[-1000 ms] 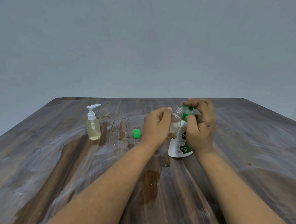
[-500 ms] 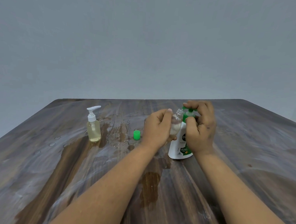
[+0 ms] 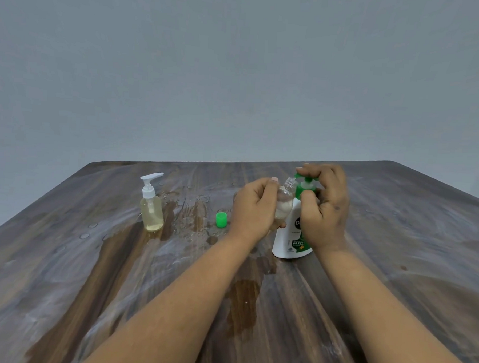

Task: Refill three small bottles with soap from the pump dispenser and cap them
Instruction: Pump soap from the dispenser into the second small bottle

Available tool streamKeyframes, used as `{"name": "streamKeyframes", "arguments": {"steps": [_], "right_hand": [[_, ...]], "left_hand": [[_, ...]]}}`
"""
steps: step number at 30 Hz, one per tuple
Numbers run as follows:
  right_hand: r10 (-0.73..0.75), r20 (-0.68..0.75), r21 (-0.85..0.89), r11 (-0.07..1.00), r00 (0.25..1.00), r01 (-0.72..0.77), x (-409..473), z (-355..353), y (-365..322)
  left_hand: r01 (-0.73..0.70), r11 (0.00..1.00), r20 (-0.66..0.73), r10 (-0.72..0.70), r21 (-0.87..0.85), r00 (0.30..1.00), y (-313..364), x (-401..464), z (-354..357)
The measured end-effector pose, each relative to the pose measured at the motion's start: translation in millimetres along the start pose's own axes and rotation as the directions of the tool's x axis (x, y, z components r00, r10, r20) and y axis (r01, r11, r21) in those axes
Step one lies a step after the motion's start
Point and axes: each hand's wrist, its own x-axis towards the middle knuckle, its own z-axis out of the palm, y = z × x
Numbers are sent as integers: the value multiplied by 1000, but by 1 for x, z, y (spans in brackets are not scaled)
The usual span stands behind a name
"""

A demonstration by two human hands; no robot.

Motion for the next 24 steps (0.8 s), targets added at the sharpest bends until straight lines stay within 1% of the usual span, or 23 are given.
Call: {"name": "streamKeyframes", "arguments": {"steps": [5, 10, 19, 24], "right_hand": [[29, -6, -1, 1000, 1000, -29, 1, 1, 1], [-14, 1, 12, 1000, 1000, 14, -1, -1, -2], [41, -9, 26, 999, 999, -41, 1, 1, -1], [0, -6, 15, 1000, 1000, 0, -1, 1, -2]], "left_hand": [[-6, 1000, 7, 6, -2, 1000, -1, 0, -1], [-12, 1000, 15, 12, -5, 1000, -2, 1, -1], [-8, 1000, 11, 8, 14, 1000, -2, 1, -1], [-15, 1000, 12, 15, 2, 1000, -1, 1, -1]]}}
